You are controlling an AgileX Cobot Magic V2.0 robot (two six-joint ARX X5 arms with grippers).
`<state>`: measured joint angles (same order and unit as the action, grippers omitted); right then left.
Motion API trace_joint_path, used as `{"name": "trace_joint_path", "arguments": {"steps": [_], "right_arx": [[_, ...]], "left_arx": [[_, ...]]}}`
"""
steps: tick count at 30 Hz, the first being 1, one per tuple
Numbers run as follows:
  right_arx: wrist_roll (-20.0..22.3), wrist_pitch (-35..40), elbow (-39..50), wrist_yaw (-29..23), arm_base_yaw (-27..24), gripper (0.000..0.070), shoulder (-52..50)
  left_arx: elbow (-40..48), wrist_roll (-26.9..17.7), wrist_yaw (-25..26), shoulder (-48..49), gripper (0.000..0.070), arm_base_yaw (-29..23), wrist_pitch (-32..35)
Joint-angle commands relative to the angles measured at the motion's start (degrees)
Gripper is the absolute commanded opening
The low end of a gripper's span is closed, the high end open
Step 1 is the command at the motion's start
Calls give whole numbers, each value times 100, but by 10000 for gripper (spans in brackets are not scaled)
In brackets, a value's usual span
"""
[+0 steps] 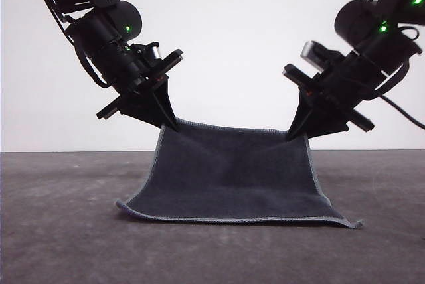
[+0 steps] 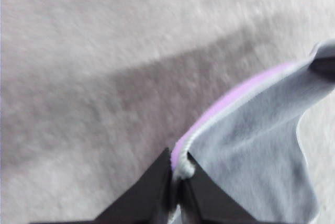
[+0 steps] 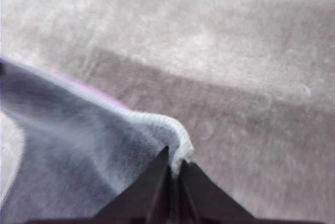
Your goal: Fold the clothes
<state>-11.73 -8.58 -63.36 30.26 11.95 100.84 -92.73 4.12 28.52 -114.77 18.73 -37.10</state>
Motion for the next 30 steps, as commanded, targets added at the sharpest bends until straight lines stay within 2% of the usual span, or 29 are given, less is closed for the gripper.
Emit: {"name": "trace_joint_path", "arguments": {"steps": [1, 10, 14, 25, 30], "right_arx": [[107, 89, 110, -10, 39, 4, -76], [105, 578, 1062, -13, 223, 4, -756], [105, 739, 1384, -22, 321, 4, -946], [57, 944, 1656, -38, 683, 4, -1156], [59, 880, 1825, -167, 856, 4, -1367]], "left_arx": [[-12, -170, -24, -25, 9, 55, -47], [41, -262, -333, 128, 9, 341, -131], [329, -256, -454, 314, 9, 452, 17], [2559, 26, -514, 1724, 8, 500, 1474], [3263, 244, -513, 2123, 8, 572, 1806]]}}
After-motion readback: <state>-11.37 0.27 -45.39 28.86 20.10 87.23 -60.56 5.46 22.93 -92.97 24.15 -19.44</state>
